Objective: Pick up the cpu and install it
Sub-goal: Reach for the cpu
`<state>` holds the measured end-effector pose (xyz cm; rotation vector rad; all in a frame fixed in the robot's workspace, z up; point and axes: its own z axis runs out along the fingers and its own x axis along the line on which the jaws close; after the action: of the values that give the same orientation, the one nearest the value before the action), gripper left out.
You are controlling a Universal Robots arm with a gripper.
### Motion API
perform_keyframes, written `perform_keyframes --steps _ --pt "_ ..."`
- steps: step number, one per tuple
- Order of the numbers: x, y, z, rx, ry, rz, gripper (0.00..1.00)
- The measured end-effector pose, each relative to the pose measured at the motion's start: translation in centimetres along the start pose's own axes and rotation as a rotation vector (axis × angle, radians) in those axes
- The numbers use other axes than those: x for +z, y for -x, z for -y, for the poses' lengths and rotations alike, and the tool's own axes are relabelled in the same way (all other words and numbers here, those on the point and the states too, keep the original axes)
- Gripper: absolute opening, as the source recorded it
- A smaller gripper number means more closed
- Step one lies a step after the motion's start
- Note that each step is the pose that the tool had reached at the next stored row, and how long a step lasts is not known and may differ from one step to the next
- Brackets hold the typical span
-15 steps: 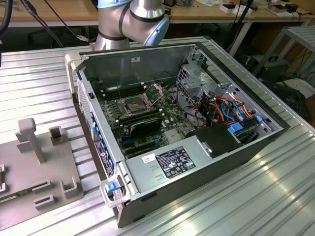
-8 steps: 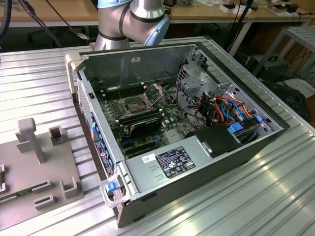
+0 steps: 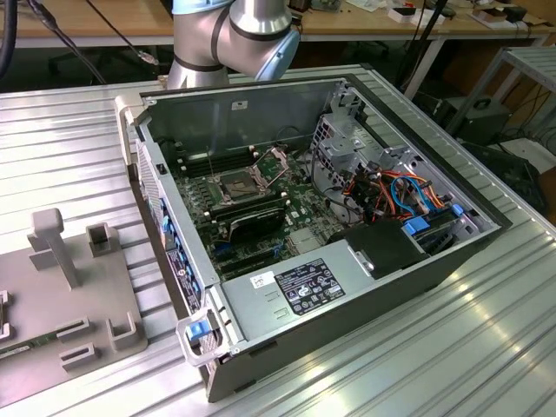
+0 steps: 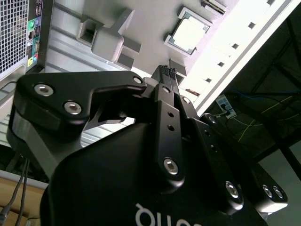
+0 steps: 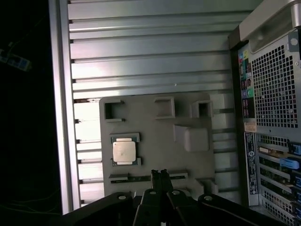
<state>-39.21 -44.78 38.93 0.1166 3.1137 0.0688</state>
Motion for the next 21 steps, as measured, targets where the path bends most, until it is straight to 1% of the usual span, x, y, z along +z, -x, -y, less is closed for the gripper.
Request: perform_keyframes --steps 2,6,14,21 --pt "0.01 -0.06 0.01 0.000 0.0000 0.0001 0.11" --pt "0.03 -0.43 0.04 0.000 0.0000 0.0000 0.11" --pt "0.10 -1.52 0.13 0.000 0.0000 0.0000 0.11" --pt "0.10 -1.55 0.13 0.000 0.0000 0.0001 0.11"
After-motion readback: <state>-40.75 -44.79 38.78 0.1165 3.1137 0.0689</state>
